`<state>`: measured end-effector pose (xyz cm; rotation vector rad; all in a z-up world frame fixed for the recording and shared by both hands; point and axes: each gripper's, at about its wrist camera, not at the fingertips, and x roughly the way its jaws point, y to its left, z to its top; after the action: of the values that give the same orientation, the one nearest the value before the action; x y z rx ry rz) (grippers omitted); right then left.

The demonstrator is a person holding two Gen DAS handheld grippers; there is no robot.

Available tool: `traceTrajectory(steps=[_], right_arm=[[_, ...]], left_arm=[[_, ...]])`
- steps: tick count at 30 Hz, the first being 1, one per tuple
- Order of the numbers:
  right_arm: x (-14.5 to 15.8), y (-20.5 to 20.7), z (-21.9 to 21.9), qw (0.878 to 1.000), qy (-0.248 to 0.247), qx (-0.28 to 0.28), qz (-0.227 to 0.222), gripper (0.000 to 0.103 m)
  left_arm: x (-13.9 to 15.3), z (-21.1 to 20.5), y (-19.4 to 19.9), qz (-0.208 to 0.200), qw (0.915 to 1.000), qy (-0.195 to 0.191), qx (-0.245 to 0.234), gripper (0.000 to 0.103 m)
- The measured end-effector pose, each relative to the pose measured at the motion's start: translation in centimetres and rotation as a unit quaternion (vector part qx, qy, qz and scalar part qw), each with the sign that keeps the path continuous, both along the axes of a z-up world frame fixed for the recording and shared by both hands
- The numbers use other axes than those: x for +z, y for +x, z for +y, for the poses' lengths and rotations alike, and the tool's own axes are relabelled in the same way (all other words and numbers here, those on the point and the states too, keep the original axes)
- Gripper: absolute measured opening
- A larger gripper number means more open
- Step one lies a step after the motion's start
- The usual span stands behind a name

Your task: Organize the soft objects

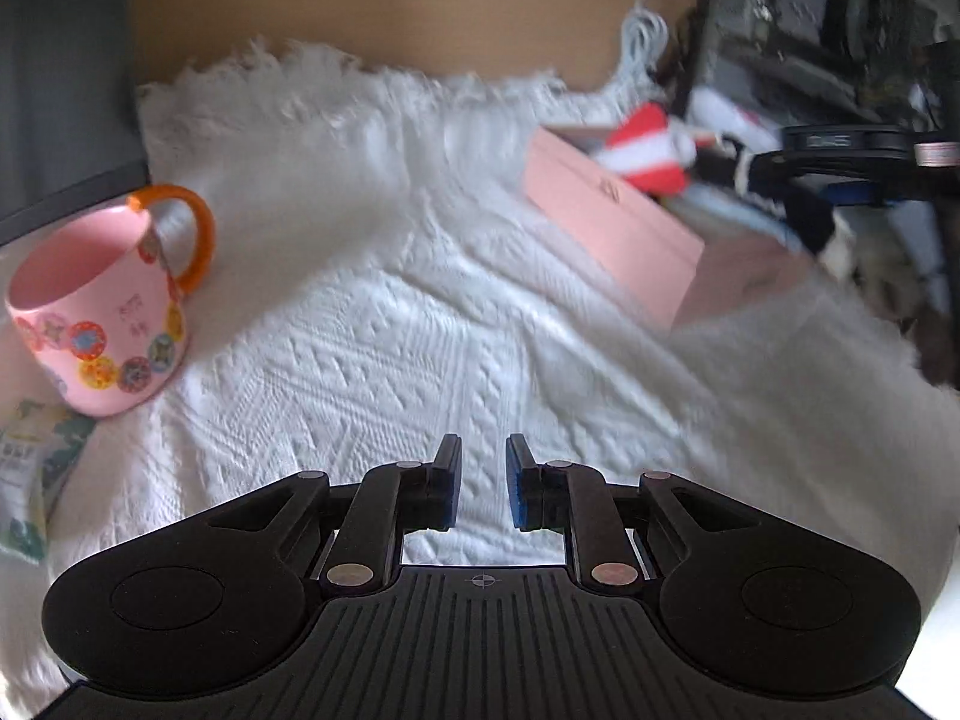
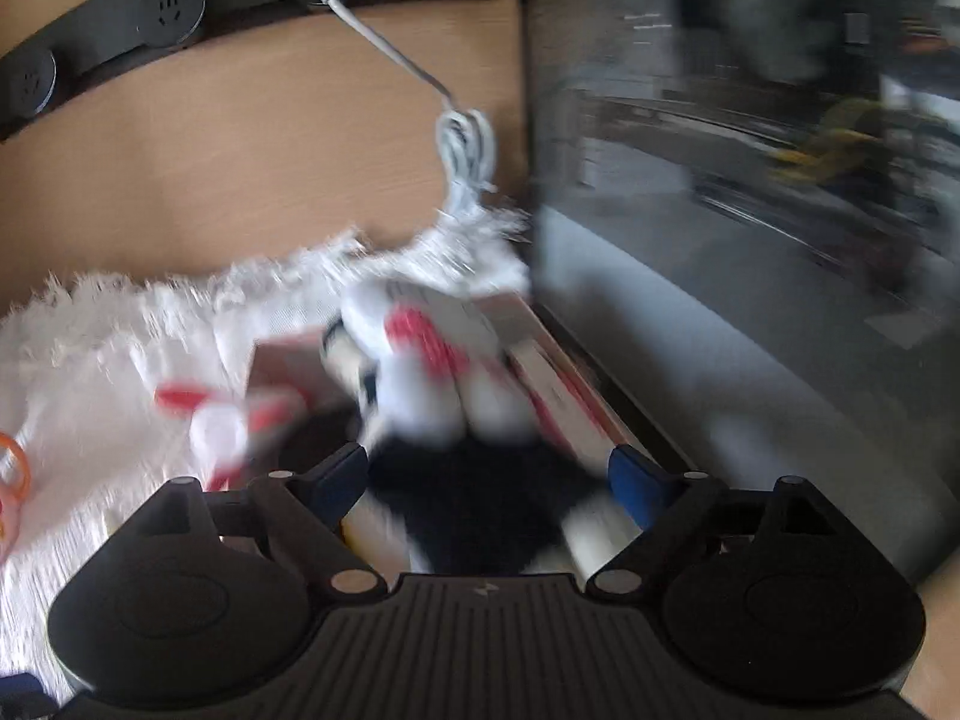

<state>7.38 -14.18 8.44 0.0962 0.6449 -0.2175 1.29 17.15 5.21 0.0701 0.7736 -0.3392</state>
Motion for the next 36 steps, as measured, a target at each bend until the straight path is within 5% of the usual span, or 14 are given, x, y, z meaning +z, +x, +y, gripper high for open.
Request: traceTrajectory(steps=[7,14,20,31,36], right_arm=[[-2.8,-7.1,7.0,0.998,0.019,-0.043,0.040,0.088],[-6.6,-6.6,12.0,0.996,-0.006,-0.044,0.083,0.088],[-8.2,-6.2,11.7,0.992,-0.008,-0.101,0.077,0.103],[-9.0,-7.7,12.2,0.987,-0.007,-0.152,0.041,0.103],[-9.0,-7.4,12.1,0.988,-0.008,-0.145,0.041,0.103]], left_arm=[[-1.1,0.5,0.8,-0.008,0.9987,0.007,-0.049,0.018],[-2.4,-0.9,1.6,-0.037,0.9959,-0.005,-0.082,0.018],[-3.7,-2.0,2.8,-0.039,0.9949,-0.007,-0.093,0.018],[-4.3,-2.2,3.8,-0.056,0.9925,-0.025,-0.106,0.019],[-4.3,-2.9,3.4,-0.070,0.9909,0.006,-0.115,0.019]])
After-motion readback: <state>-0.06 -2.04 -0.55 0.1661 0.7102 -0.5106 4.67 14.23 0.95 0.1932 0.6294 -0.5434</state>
